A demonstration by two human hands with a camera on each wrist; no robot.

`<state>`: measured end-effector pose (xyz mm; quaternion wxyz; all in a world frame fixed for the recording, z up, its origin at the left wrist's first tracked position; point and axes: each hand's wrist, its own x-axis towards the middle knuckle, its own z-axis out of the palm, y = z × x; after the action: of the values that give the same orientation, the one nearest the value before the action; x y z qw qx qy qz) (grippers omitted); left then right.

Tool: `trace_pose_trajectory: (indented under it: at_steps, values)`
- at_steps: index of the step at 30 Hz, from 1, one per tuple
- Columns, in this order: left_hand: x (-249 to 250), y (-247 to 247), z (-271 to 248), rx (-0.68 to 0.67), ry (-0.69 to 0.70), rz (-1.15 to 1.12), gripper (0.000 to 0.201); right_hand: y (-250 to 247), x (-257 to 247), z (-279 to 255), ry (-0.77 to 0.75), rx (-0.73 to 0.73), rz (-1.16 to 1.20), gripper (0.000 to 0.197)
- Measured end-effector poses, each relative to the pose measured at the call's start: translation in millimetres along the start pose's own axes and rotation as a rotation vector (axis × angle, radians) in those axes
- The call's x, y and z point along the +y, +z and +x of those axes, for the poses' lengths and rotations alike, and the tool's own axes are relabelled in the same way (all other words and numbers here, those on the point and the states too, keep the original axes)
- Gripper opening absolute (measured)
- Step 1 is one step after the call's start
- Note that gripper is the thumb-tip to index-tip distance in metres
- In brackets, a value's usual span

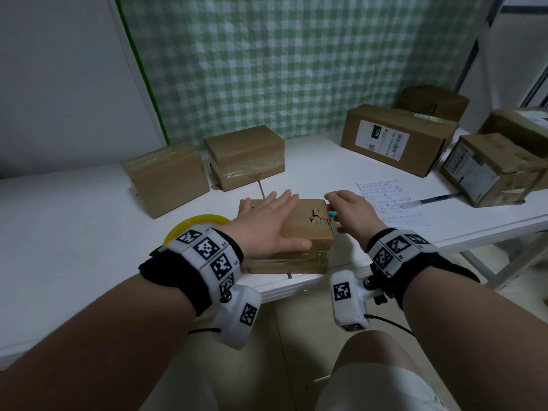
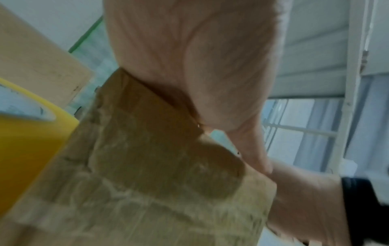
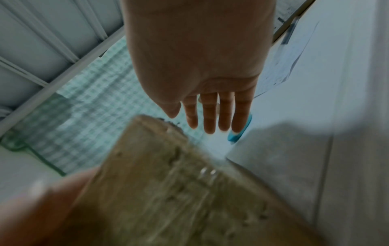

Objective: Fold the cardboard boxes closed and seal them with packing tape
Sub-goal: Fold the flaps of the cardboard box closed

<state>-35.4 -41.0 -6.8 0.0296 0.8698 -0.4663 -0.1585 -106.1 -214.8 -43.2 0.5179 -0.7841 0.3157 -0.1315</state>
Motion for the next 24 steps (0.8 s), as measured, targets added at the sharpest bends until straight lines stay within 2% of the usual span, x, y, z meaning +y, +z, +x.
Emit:
trace_pose_trajectory:
  at_steps: [4,7,9,11,13,15,18,22,24]
  values:
    - [-20.0,-22.3,-19.1,0.291,-0.078,-0.429,0.069,1.9,-12.6,-8.0,-0.093,0.015,-0.075,0.035]
    - [-47.8,-29.2,-32.1,0.395,-0.257,-0.475,0.054,4.1,-16.8,-13.7,-0.151,-0.049,-0.113,0.049]
    - [-68.5,-22.5,-36.9,0.341,-0.374,-0.387,0.047,9.4,-20.9,-17.5,-0.205,-0.083,-0.223,0.067]
    - [-82.8,-10.7,-41.5,0.194,-0.424,-0.305,0.042,16.4,-27.0,-20.5,-0.289,-0.098,-0.431,0.081]
    - [-87.4,0.0,-46.0,0.029,-0.402,-0.232,0.042,23.2,-36.9,-27.6,-0.393,-0.108,-0.634,0.079]
    - [-86.4,9.0,-48.1,-0.083,-0.385,-0.192,0.057,30.8,-44.1,-34.6,-0.48,-0.172,-0.771,0.079]
    - [-85.0,17.1,-45.6,-0.115,-0.378,-0.077,0.067,42.8,-47.6,-41.6,-0.581,-0.308,-0.96,0.081]
    - [-87.3,22.4,-42.7,-0.084,-0.352,-0.032,0.041,51.4,-45.5,-41.7,-0.626,-0.402,-1.105,0.074]
    - [-86.1,22.2,-43.4,-0.062,-0.338,-0.042,0.044,52.5,-45.0,-41.5,-0.612,-0.413,-1.12,0.071]
